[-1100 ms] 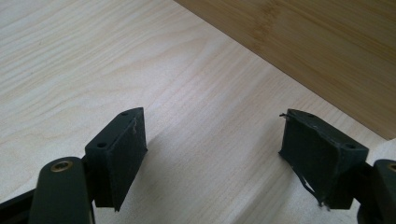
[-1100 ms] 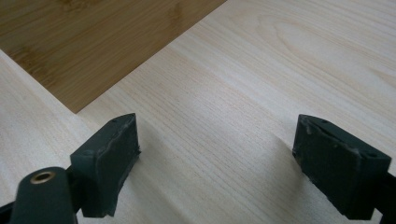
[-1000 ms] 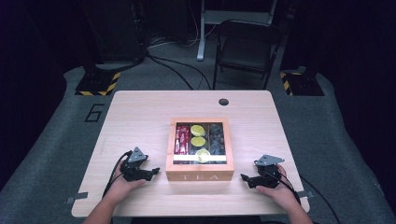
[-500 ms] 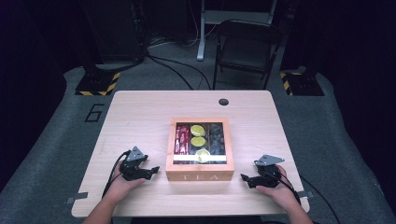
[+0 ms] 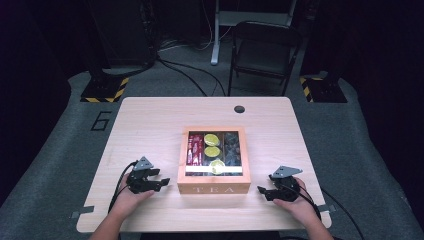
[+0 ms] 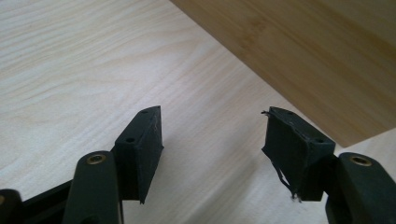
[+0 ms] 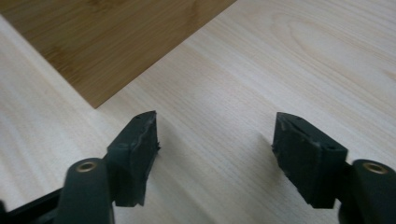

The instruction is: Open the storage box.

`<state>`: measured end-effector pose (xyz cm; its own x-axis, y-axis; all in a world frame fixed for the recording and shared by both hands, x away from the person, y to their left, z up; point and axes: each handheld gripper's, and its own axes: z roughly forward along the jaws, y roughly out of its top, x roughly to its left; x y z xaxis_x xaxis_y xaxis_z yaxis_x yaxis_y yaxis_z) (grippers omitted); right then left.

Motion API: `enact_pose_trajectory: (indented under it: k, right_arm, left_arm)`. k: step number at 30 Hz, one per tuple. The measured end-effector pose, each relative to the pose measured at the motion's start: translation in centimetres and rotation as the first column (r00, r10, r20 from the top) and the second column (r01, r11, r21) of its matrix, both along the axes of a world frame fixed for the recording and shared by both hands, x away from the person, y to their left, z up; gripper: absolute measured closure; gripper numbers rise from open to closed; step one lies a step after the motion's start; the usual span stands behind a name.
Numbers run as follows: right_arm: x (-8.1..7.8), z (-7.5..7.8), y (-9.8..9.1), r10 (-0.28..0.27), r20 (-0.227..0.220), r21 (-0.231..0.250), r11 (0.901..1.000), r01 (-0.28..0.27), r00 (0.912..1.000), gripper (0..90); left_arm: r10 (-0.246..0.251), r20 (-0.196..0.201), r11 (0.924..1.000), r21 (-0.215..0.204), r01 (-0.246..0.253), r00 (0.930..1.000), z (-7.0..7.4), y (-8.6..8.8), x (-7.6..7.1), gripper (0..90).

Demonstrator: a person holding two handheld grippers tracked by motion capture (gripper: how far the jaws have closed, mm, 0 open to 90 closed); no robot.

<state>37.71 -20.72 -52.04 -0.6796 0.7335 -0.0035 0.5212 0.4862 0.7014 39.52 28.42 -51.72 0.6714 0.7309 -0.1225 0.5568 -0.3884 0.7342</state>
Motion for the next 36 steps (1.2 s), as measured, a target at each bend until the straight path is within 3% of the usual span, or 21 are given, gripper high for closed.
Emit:
enact_pose_trajectory:
  k: [6, 11, 13, 18, 24, 27, 36]
  right_arm:
    - [-0.4, 0.7, 0.4, 0.025, -0.004, -0.026, 0.9994, -0.025, 0.9997, 37.1]
    - [-1.1, 1.9, 1.0, 0.046, 0.042, 0.02, 0.9987, -0.046, 0.9981, 39.6]
    - [-1.3, 2.2, 1.0, 0.069, 0.054, 0.031, 0.997, -0.071, 0.9962, 40.4]
    - [-1.9, 3.0, 0.9, 0.061, 0.071, 0.076, 0.9949, -0.066, 0.9956, 41.6]
    - [-2.3, 3.6, 0.7, 0.057, 0.081, 0.123, 0.9902, -0.067, 0.9951, 42.0]
    - [-2.4, 3.7, 0.9, 0.071, 0.086, 0.124, 0.989, -0.081, 0.9938, 42.0]
    - [-3.0, 4.2, 1.7, 0.09, 0.106, 0.135, 0.9853, -0.104, 0.9903, 41.8]
  left_arm:
    - [-0.012, -0.006, 0.9999, 0.003, 0.012, 0.9999, 0.6, -0.4, -0.5, 38.5]
    - [-0.035, 0.045, 0.9981, -0.049, 0.038, 0.9984, 2.0, -0.7, -1.4, 39.7]
    - [-0.041, 0.049, 0.9972, -0.061, 0.044, 0.9979, 2.2, -0.8, -1.6, 39.7]
    - [-0.051, 0.054, 0.994, -0.094, 0.056, 0.9972, 2.8, -0.8, -1.9, 39.7]
    - [-0.069, 0.078, 0.9925, -0.096, 0.077, 0.9945, 3.6, -1.3, -2.6, 39.7]
    - [-0.074, 0.082, 0.9902, -0.113, 0.083, 0.9939, 3.9, -1.6, -2.8, 39.7]
    - [-0.086, 0.099, 0.9899, -0.104, 0.096, 0.9914, 4.6, -2.0, -3.3, 37.9]
